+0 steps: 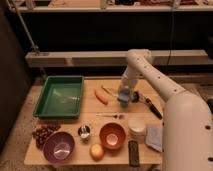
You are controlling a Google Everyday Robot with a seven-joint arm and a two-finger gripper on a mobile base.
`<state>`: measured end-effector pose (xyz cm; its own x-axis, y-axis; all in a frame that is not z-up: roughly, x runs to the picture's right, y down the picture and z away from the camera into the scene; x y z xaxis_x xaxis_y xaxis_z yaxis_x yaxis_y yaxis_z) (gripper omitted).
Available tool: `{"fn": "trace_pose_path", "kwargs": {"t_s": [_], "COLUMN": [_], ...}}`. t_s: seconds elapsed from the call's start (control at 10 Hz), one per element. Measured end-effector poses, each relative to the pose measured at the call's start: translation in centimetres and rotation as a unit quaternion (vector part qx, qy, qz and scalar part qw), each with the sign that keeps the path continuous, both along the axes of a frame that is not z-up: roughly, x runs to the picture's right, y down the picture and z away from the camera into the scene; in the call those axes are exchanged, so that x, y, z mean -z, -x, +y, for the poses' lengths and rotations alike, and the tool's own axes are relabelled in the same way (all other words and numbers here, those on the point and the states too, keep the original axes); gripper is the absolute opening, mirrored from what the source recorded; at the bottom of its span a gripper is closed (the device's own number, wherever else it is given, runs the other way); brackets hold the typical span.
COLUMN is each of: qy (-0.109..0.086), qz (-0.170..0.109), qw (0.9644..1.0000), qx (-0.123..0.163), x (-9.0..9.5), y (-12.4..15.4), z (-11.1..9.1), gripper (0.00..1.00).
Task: Place sponge in plastic cup
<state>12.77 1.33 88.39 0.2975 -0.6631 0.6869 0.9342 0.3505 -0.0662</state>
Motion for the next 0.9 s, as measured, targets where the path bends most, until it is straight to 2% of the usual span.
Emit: {"fn": "trace_pose_path", "kwargs": {"t_s": [0.5, 0.8, 0.9], "qy": [0.002, -0.006, -0.011], "qz": [0.011, 0.028, 0.024], "qw": [0.9999, 0.9996, 0.9995], "qx": [0.01, -0.008, -0.016], "x": [0.2, 1.0, 1.4], "y": [-0.7, -2.6, -3.2], "z": [-0.2, -1.0, -1.4], "gripper": [0.8, 0.8, 0.8]}}
